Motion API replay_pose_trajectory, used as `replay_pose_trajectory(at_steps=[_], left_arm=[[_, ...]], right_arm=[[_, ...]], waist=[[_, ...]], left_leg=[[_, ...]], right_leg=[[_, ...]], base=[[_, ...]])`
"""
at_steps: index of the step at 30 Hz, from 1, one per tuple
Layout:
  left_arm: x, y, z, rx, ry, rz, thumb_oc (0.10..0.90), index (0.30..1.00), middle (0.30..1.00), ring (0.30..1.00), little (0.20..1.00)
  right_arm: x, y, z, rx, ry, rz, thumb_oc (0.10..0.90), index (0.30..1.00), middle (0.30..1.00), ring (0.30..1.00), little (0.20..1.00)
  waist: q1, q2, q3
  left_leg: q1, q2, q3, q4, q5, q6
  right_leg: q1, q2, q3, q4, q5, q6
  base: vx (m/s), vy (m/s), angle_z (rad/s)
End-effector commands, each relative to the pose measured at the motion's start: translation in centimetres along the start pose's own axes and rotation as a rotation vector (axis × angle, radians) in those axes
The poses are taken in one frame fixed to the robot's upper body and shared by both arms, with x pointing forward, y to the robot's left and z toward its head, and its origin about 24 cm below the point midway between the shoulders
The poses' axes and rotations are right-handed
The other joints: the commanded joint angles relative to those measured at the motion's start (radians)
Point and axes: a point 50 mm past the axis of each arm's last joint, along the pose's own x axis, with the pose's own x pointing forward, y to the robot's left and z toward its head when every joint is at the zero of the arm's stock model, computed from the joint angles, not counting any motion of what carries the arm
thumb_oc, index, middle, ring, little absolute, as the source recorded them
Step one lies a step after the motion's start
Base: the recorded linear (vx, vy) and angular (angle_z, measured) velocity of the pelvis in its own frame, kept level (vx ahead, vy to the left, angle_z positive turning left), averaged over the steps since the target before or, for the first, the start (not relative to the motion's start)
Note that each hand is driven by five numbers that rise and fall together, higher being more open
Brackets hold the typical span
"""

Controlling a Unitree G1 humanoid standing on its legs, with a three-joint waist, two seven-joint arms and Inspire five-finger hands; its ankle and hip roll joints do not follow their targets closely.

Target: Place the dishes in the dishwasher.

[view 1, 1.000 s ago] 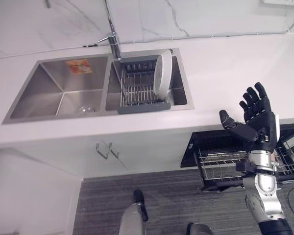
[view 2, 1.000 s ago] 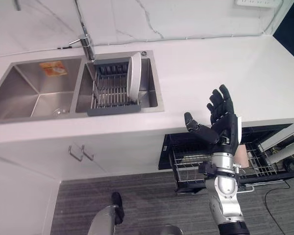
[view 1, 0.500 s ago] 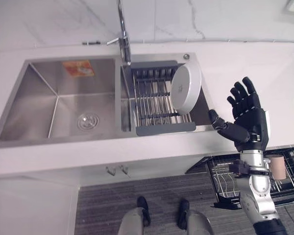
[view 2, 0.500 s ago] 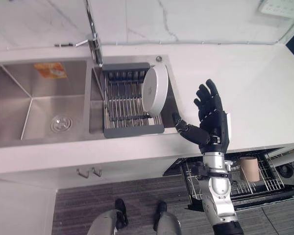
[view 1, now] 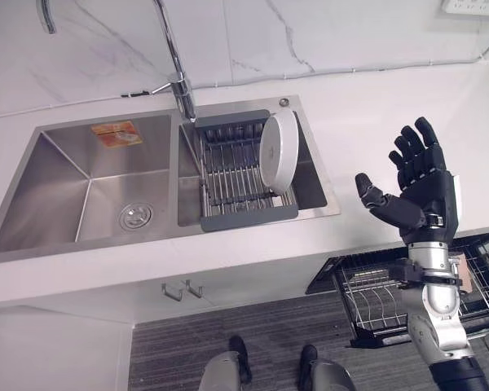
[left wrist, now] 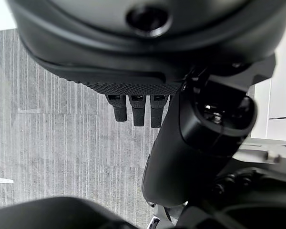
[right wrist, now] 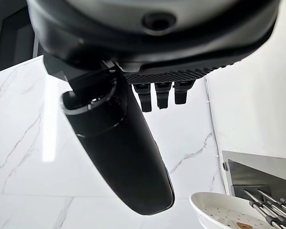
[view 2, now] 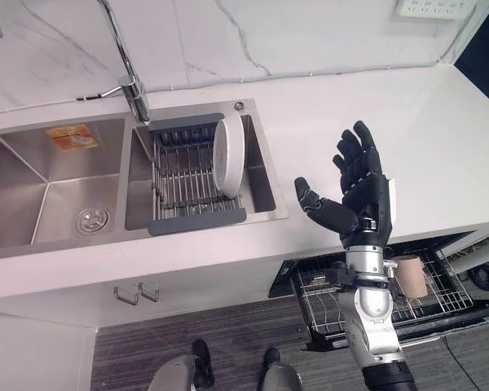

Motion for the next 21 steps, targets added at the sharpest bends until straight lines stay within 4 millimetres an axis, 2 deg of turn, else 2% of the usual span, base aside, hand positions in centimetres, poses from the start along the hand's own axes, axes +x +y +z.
replay_pose_trajectory(at_steps=[1,10,21], left_arm=[[0.2,-0.8,-1.0,0.006,0.033,-0.054,0.8,0.9,0.9,0.9,0.9],[0.1,-0.4,-1.1,0.032,0.059,-0.043,0.8,0.9,0.9,0.9,0.9],[0.2,-0.9,-0.7,0.018,0.092,-0.048,0.8,0.9,0.9,0.9,0.9]], right_arm=[[2.0,0.4,4.4,0.048,-0.238,0.074,0.8,0.9,0.9,0.9,0.9],[2.6,2.0,3.1,0.093,-0.138,0.188,0.8,0.9,0.9,0.9,0.9],[3.5,3.4,1.1,0.221,-0.026,0.194,0.8,0.9,0.9,0.9,0.9]], waist=[[-0.004,-0.01,-0.059],[0.005,-0.008,-0.077],[0.018,-0.01,-0.088]], left_leg=[[-0.026,0.006,-0.033,0.0,-0.077,-0.042],[-0.011,-0.006,-0.049,0.0,-0.091,-0.044],[-0.005,-0.005,-0.052,0.0,-0.094,-0.048]], right_leg=[[0.095,-0.01,-0.037,0.013,-0.142,0.032],[0.102,-0.012,-0.041,0.013,-0.145,0.032],[0.115,-0.016,-0.059,0.013,-0.146,0.032]], base=[[0.0,0.0,0.0],[0.01,-0.002,0.03],[0.02,-0.003,0.07]])
